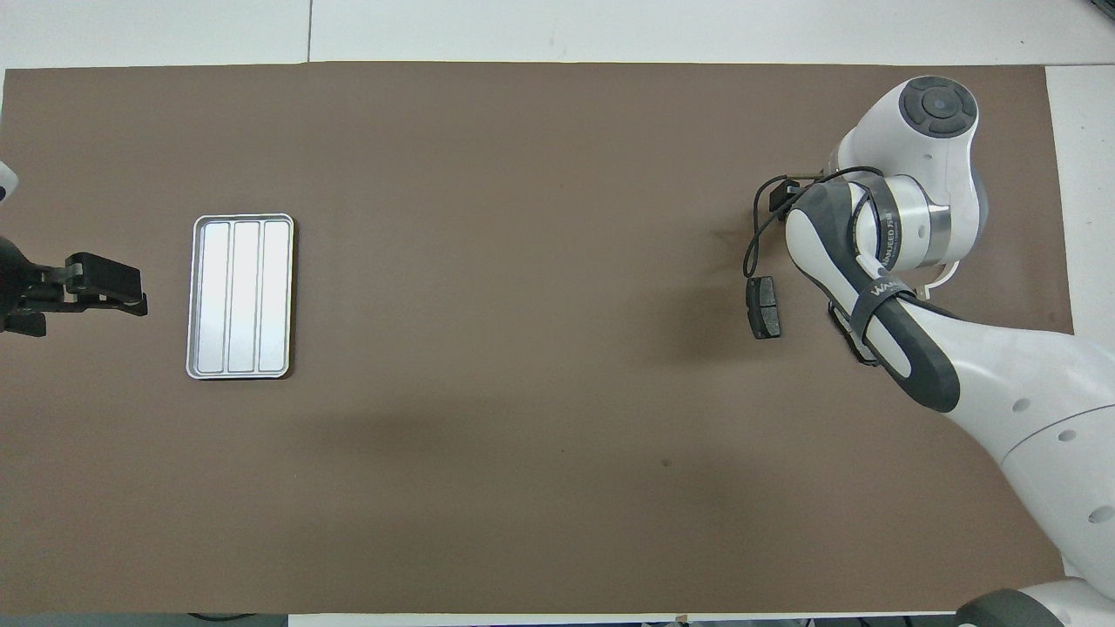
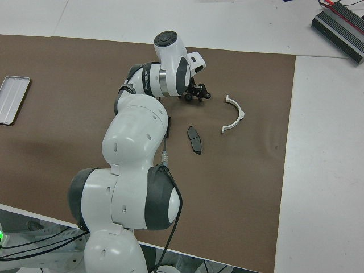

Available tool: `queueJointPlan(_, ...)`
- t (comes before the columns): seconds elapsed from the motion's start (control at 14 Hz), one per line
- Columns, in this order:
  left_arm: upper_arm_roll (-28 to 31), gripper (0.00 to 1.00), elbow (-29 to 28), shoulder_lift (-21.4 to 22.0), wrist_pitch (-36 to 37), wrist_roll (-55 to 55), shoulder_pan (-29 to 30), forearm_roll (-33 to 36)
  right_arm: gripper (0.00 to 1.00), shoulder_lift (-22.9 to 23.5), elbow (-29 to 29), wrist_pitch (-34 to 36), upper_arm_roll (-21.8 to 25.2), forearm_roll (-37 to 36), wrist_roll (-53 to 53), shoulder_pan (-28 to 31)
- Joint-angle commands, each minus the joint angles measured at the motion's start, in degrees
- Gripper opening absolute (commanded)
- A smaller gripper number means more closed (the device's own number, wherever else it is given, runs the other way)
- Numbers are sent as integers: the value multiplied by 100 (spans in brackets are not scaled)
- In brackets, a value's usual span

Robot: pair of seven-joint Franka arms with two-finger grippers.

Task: Pick bearing gear from pile to tray
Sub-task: 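Grasp the black bearing gear with the right gripper and lift it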

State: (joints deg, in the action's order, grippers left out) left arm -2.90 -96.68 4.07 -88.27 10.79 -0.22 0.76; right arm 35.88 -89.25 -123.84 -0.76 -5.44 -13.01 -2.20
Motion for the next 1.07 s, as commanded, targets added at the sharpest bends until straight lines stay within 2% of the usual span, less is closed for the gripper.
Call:
queueJointPlan(0.0,-26,100,-140,138,21,-59,48,-76,76,-37,-58,105,-38,200,-18,53)
queueJointPlan(0.21,-26,100,-140,138,21,-59,48,-76,64,-55,-40,193,-38,289,26,62)
queueJointPlan(0.36,-26,100,-140,138,21,-59,48,-76,49,-55,-31,185,-38,289,87,79)
queueJointPlan(0.57,-26,100,-140,138,21,-59,48,-76,0,-55,-31,185,-38,315,166,123)
queueJointPlan(0.86,-26,100,-140,138,21,-59,48,-76,0,-116,-5,228,-38,438,263,106)
queueJointPlan(1.0,-26,100,-140,138,21,-59,48,-76,0,-213,178,604,-30,360,263,79)
